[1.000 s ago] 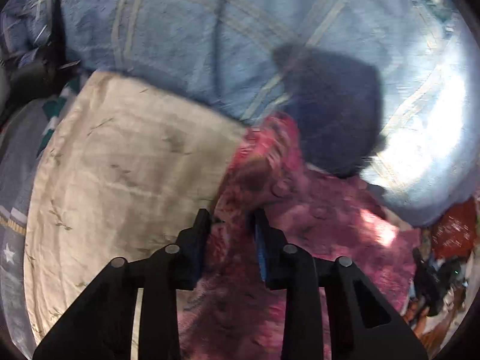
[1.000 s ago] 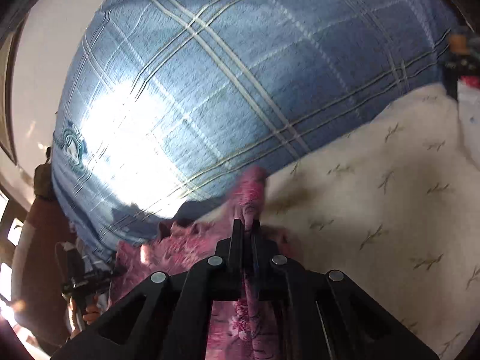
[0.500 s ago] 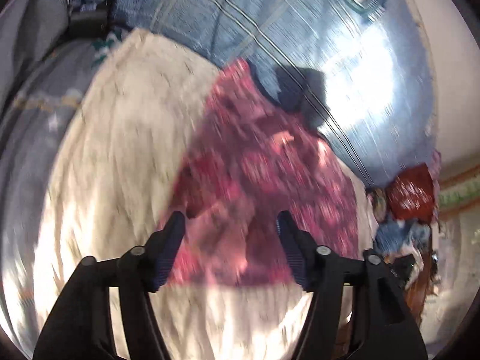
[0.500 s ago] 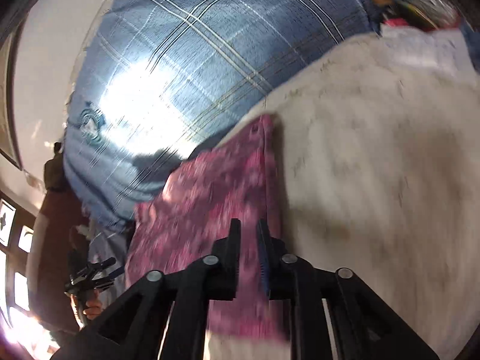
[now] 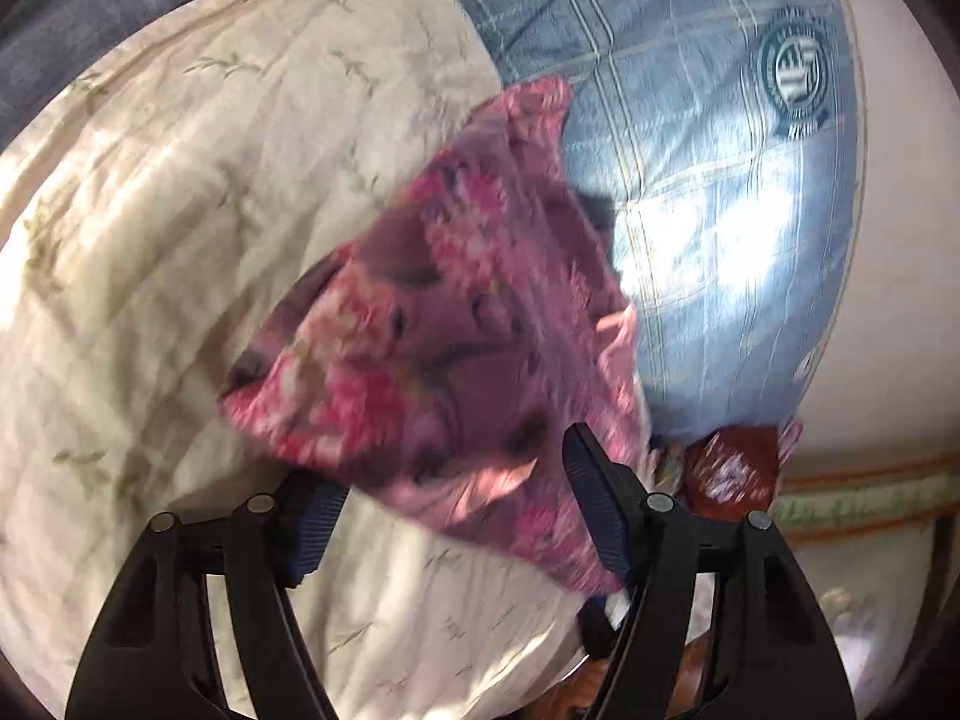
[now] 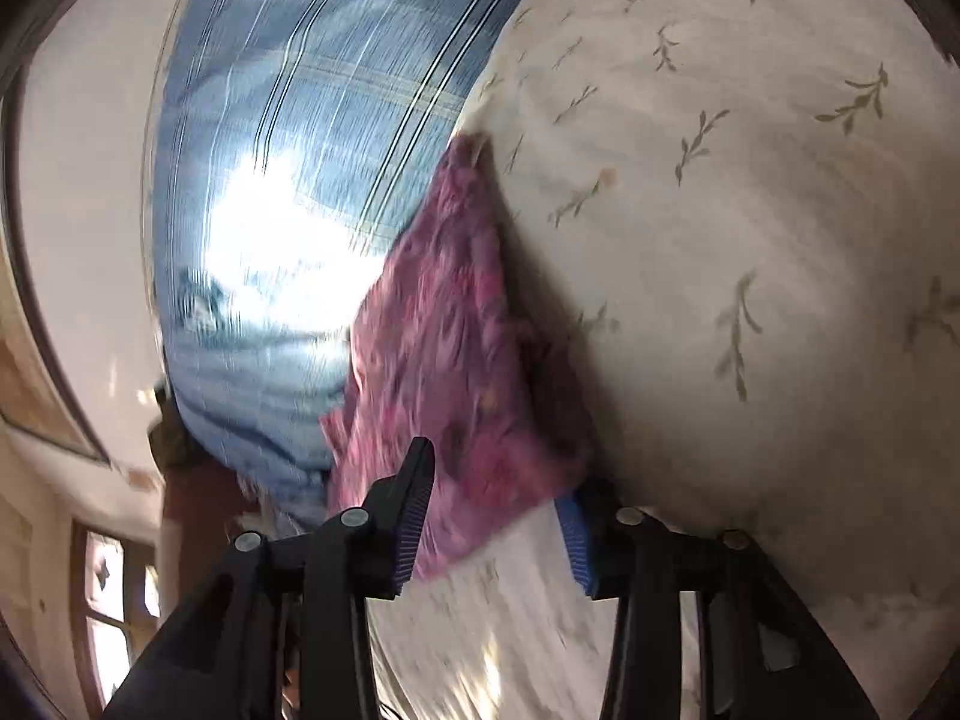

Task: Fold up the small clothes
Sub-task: 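Press and straighten the folded shirt edges with both grippers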

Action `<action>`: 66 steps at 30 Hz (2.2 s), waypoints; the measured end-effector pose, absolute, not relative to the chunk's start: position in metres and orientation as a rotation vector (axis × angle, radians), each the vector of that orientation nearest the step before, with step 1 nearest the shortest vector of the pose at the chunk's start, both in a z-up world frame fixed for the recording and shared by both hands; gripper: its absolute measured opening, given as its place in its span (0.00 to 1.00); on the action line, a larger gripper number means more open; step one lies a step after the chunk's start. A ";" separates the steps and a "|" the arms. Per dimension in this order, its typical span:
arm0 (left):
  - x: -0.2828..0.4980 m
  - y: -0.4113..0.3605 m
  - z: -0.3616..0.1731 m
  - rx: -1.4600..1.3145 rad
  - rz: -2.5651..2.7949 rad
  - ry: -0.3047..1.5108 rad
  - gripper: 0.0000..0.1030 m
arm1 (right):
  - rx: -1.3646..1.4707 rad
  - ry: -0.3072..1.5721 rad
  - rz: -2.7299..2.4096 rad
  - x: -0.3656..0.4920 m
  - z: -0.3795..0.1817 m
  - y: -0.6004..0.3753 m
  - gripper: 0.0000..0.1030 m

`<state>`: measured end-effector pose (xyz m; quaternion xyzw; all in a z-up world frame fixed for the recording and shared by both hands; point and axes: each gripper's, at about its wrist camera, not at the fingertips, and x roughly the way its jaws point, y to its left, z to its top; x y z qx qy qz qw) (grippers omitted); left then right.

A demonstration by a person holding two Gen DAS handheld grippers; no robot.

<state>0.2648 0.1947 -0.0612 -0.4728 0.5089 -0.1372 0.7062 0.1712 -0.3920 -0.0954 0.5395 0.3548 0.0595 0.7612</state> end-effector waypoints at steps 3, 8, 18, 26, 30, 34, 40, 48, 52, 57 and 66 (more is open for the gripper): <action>0.273 0.193 -0.053 -1.028 -0.281 1.113 0.06 | 1.105 0.743 0.157 0.184 -0.069 -0.397 0.06; 0.247 0.190 -0.028 -0.961 -0.286 1.048 0.06 | 0.955 0.651 0.199 0.178 -0.013 -0.412 0.05; 0.220 0.219 -0.051 -0.955 -0.292 1.129 0.08 | 0.985 0.835 0.042 0.159 -0.074 -0.431 0.19; 0.239 0.184 0.031 -0.540 -0.341 0.964 0.38 | 0.805 0.680 0.058 0.179 -0.011 -0.420 0.19; 0.298 0.152 0.030 -0.433 -0.326 1.000 0.38 | 0.664 0.717 0.109 0.220 -0.007 -0.374 0.19; 0.354 0.135 0.013 -0.339 -0.243 1.038 0.40 | 0.546 0.706 0.085 0.252 -0.017 -0.347 0.19; 0.389 0.149 -0.045 -0.390 -0.201 1.104 0.40 | 0.586 0.739 0.066 0.265 -0.070 -0.359 0.19; 0.367 0.195 -0.031 -0.500 -0.252 1.146 0.40 | 0.470 0.772 -0.004 0.254 -0.044 -0.334 0.26; 0.343 0.223 -0.024 -0.604 -0.306 1.164 0.40 | 0.411 0.767 0.112 0.240 -0.032 -0.290 0.27; 0.318 0.207 -0.026 -0.540 -0.356 1.184 0.49 | 0.405 0.874 0.195 0.226 -0.058 -0.243 0.40; 0.290 0.248 -0.033 -0.647 -0.341 1.234 0.50 | 0.210 0.840 0.203 0.207 -0.021 -0.174 0.43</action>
